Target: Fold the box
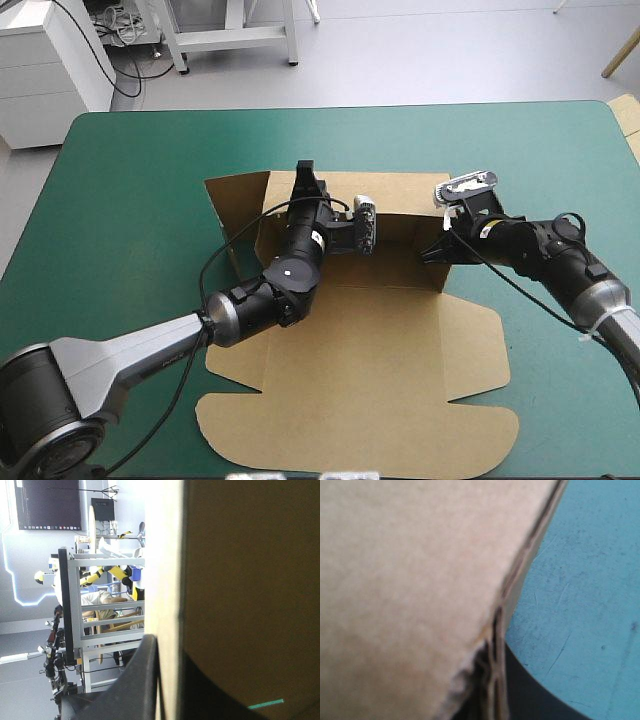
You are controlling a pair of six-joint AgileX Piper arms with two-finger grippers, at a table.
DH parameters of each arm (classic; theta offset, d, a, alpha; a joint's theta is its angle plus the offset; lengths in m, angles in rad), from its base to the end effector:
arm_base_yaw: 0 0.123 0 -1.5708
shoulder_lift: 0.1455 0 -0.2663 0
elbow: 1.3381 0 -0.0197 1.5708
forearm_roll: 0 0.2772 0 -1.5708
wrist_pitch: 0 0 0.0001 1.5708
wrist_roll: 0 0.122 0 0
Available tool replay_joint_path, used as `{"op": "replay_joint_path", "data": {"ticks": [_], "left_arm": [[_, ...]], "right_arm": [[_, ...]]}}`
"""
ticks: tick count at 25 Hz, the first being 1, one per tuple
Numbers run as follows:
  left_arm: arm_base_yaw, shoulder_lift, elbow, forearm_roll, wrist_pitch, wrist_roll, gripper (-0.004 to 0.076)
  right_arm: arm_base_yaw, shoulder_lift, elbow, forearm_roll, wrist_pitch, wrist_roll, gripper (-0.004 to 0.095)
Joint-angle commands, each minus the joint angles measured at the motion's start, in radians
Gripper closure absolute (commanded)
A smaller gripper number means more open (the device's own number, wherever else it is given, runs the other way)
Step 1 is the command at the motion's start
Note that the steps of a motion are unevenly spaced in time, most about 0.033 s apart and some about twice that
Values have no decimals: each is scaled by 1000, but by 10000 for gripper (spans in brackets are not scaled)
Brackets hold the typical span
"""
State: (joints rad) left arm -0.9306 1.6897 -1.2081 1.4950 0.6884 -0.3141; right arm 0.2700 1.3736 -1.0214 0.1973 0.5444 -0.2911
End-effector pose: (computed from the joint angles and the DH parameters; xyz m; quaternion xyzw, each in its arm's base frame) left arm 0.3116 -0.2888 0.2501 0.6019 0.5552 0.3403 0.4622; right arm 0.3276 0.1035 0.2482 -0.1989 0.9042 0.0748 0.3706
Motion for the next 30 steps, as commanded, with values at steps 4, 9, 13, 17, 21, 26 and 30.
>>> {"op": "replay_joint_path", "data": {"ticks": [4,9,13,17,21,26,30], "left_arm": [[1,-36,-16,-20,-1,-19,730],[1,-36,-16,-14,-62,-10,580],[1,-36,-16,17,-61,-10,374],[1,-36,-16,133,-64,-23,314],[-3,-43,-20,214,-50,-96,333],[-98,-124,-20,205,-43,-97,393],[-226,-232,-20,193,-11,-97,523]], "right_arm": [[27,-24,-30,-26,-14,105,907],[27,-24,-30,-26,-12,170,907],[27,-23,-30,-26,-12,197,907],[27,-21,-36,-26,-2,210,907],[27,-1,-80,-34,63,222,907],[27,53,-228,-67,226,259,906],[27,86,-389,-110,456,309,908]]}}
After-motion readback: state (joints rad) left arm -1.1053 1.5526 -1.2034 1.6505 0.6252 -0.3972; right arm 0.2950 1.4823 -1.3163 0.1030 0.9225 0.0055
